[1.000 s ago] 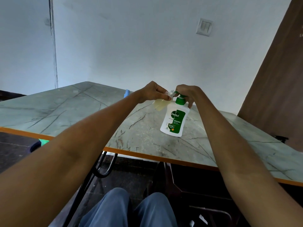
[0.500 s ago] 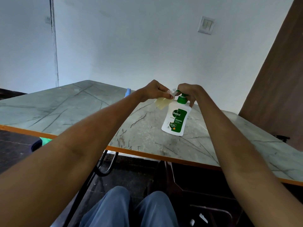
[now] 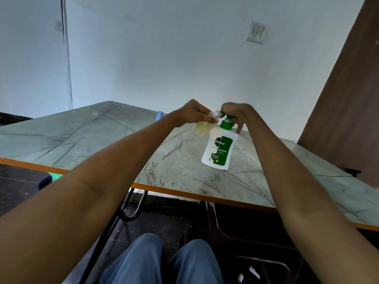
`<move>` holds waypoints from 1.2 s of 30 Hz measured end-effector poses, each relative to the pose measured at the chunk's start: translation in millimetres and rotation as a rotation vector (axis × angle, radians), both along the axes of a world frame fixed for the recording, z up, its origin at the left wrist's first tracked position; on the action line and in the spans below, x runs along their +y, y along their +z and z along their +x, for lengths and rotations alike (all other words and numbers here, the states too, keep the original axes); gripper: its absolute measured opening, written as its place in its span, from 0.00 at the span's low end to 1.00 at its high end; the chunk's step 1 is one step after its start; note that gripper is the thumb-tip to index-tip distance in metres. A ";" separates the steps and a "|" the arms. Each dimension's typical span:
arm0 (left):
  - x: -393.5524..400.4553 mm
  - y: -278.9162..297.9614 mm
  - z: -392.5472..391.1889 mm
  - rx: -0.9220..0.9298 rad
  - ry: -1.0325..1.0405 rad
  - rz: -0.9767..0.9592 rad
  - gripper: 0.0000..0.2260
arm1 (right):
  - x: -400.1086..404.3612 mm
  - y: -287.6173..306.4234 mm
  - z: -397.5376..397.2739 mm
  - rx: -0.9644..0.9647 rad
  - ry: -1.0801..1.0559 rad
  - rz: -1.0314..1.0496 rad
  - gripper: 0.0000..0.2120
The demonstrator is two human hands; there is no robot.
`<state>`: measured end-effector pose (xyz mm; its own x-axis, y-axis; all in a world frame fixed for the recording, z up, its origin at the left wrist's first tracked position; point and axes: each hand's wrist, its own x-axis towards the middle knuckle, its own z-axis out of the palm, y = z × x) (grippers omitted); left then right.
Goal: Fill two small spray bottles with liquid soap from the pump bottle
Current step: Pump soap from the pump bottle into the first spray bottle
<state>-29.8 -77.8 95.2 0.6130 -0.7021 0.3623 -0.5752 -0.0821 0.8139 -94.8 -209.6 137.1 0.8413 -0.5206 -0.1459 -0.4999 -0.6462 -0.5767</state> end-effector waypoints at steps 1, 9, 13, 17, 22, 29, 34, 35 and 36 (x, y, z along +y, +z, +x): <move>-0.3 -0.3 0.6 -0.005 0.001 0.009 0.15 | 0.4 -1.0 -0.5 -0.003 -0.007 -0.008 0.12; 1.1 -3.1 2.4 -0.016 -0.006 0.010 0.16 | 1.6 -0.6 -4.9 -0.025 -0.020 0.004 0.10; 0.4 -0.7 1.0 -0.021 -0.002 0.013 0.16 | 2.3 3.0 -4.9 -0.019 -0.026 0.024 0.09; 0.3 -0.6 0.3 -0.019 0.001 0.011 0.16 | 0.6 3.3 -2.5 0.007 -0.016 -0.008 0.09; -2.0 0.1 1.9 -0.042 0.015 0.043 0.15 | 6.6 2.4 -5.2 -0.017 -0.031 -0.012 0.15; -1.5 1.1 1.4 -0.022 -0.005 0.032 0.15 | -0.5 3.9 -3.2 -0.006 0.004 -0.011 0.09; -0.2 1.3 0.2 -0.024 -0.022 0.015 0.15 | 2.9 4.8 -5.9 -0.006 0.010 -0.021 0.10; 0.1 0.9 0.3 -0.024 -0.019 0.016 0.15 | 2.6 4.6 -5.4 -0.010 0.008 -0.019 0.10; 0.0 0.6 1.0 -0.022 -0.016 0.016 0.15 | 3.9 4.7 -6.2 -0.014 0.004 -0.024 0.10</move>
